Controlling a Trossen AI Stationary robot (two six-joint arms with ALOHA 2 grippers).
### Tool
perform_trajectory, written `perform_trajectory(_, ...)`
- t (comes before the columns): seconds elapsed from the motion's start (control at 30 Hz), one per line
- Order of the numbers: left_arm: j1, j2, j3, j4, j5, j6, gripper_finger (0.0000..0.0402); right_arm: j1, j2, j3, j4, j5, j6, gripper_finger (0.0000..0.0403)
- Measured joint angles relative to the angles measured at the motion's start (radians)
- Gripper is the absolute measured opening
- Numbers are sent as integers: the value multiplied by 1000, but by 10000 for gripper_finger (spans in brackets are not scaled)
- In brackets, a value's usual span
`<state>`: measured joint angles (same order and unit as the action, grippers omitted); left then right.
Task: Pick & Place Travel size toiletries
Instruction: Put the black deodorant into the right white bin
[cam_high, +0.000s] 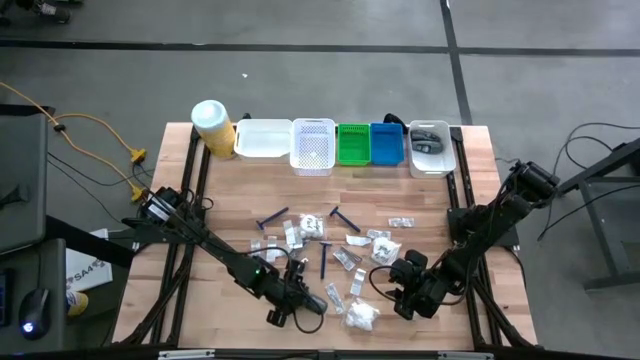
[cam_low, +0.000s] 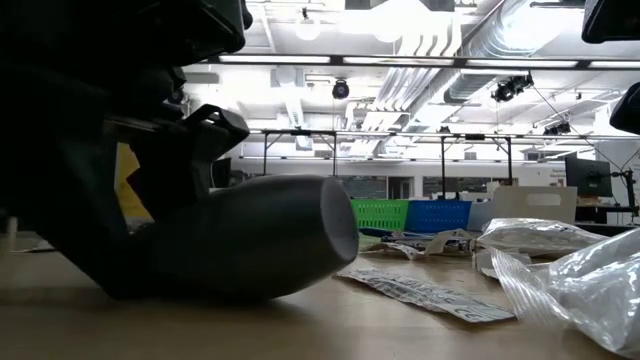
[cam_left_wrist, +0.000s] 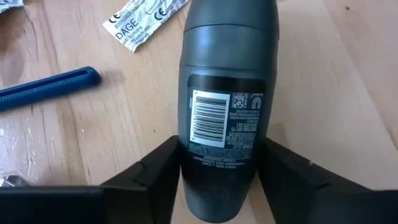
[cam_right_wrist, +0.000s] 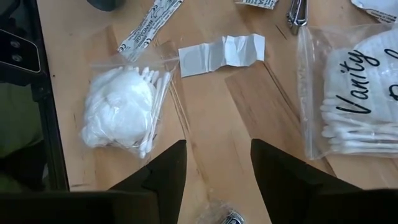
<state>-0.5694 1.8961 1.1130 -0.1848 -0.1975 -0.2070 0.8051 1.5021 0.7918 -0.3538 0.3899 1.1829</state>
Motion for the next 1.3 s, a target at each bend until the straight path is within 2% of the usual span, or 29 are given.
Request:
perform_trajectory(0.3, 0, 0, 0, 3, -2, 17, 171, 0, 0, 0, 0, 0, 1, 172)
perform_trajectory(0.47, 2, 1, 30, -17, -57, 72, 171, 0, 0, 0, 19, 4, -19, 172)
perform_trajectory(0.6, 16, 1, 82, -13, -140, 148, 171, 0, 0, 0, 66, 44, -90, 172)
perform_trajectory(0.77, 74, 0, 169, -89, -199, 221, 171, 0, 0, 0, 130, 94, -213, 172)
perform_trajectory(0.97, 164, 0, 254, -128, -227, 323, 171, -20, 0, 0, 148, 254, -405, 172)
perform_trajectory(1.03, 195, -1, 289, -163, -234, 336, 171, -37, 0, 0, 147, 268, -448, 174)
perform_trajectory(1.17, 259, -2, 316, -226, -243, 335, 171, -82, -6, 0, 147, 240, -514, 203)
perform_trajectory(1.3, 300, -2, 316, -251, -246, 341, 171, -129, -16, 0, 144, 240, -644, 255)
